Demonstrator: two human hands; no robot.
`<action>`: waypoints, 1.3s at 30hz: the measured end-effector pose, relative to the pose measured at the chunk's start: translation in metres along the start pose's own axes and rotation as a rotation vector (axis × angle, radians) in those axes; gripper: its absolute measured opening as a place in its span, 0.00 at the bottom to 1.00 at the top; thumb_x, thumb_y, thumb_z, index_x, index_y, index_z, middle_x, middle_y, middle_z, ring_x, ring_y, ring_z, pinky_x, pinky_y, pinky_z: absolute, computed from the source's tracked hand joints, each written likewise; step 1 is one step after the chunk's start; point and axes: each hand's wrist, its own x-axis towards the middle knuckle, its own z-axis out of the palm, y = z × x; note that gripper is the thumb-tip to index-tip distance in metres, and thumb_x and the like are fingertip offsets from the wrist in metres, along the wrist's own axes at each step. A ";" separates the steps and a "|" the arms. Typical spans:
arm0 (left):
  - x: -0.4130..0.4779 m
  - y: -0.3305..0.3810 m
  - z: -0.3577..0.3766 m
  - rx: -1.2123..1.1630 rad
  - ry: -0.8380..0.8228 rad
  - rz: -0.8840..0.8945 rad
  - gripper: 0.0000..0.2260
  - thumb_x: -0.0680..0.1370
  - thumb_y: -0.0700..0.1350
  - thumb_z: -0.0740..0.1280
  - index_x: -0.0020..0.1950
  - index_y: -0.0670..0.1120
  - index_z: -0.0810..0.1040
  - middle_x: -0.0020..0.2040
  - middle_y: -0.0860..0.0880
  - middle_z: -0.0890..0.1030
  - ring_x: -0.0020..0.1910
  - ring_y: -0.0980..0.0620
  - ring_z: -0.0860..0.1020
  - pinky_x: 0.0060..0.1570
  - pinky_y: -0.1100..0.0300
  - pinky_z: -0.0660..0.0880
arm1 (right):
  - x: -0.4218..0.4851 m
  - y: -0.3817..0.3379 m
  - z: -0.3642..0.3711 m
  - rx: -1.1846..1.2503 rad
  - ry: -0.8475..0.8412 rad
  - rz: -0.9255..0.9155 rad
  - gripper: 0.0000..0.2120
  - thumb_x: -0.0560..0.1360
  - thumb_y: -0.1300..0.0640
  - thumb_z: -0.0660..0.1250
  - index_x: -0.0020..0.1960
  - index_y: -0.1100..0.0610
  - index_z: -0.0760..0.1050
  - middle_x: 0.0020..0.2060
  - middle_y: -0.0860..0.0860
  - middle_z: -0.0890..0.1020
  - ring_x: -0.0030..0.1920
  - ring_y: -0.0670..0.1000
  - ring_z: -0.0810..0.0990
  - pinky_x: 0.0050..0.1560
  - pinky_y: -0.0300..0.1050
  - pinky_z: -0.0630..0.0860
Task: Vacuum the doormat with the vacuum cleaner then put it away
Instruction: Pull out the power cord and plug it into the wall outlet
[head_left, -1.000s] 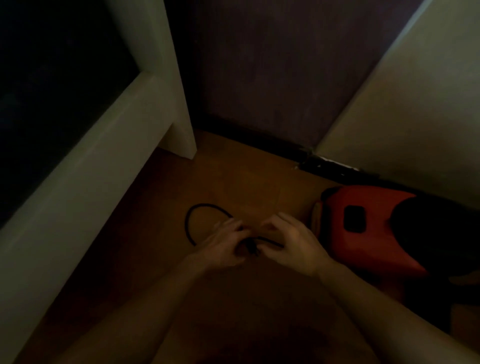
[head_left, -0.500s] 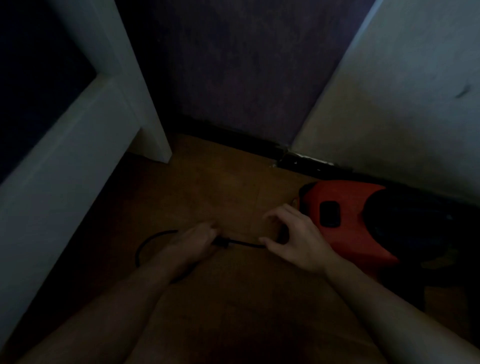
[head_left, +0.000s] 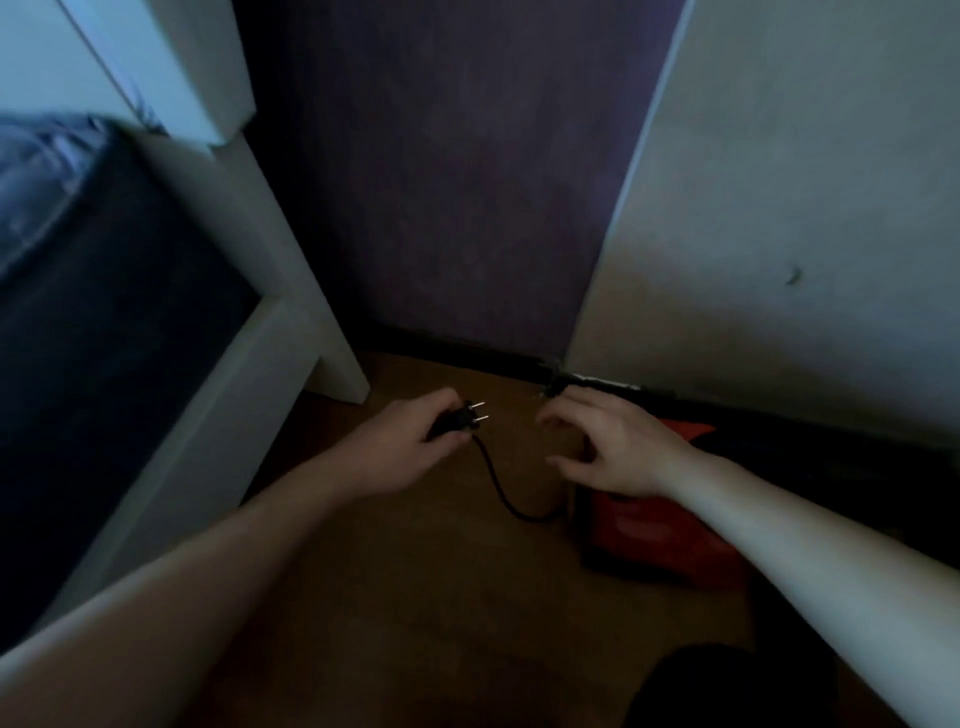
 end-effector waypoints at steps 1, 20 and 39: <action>0.001 0.013 -0.003 -0.023 -0.007 -0.009 0.03 0.82 0.49 0.64 0.54 0.52 0.73 0.45 0.53 0.78 0.42 0.57 0.77 0.39 0.62 0.72 | -0.012 0.006 -0.010 -0.010 0.017 0.018 0.20 0.75 0.42 0.68 0.64 0.47 0.73 0.56 0.43 0.74 0.56 0.46 0.76 0.56 0.46 0.76; 0.056 0.020 0.123 -0.645 0.004 -0.133 0.34 0.76 0.67 0.62 0.77 0.49 0.66 0.74 0.48 0.71 0.72 0.49 0.69 0.73 0.44 0.65 | -0.116 0.014 -0.028 -0.205 0.080 0.461 0.23 0.74 0.39 0.62 0.65 0.47 0.73 0.59 0.45 0.76 0.58 0.49 0.77 0.59 0.51 0.76; 0.103 -0.015 0.177 -0.547 -0.155 -0.210 0.19 0.85 0.50 0.57 0.75 0.47 0.65 0.70 0.50 0.72 0.70 0.48 0.70 0.67 0.57 0.64 | -0.117 0.016 -0.017 -0.398 -0.006 0.536 0.29 0.76 0.40 0.67 0.73 0.49 0.67 0.66 0.49 0.73 0.67 0.53 0.74 0.72 0.53 0.68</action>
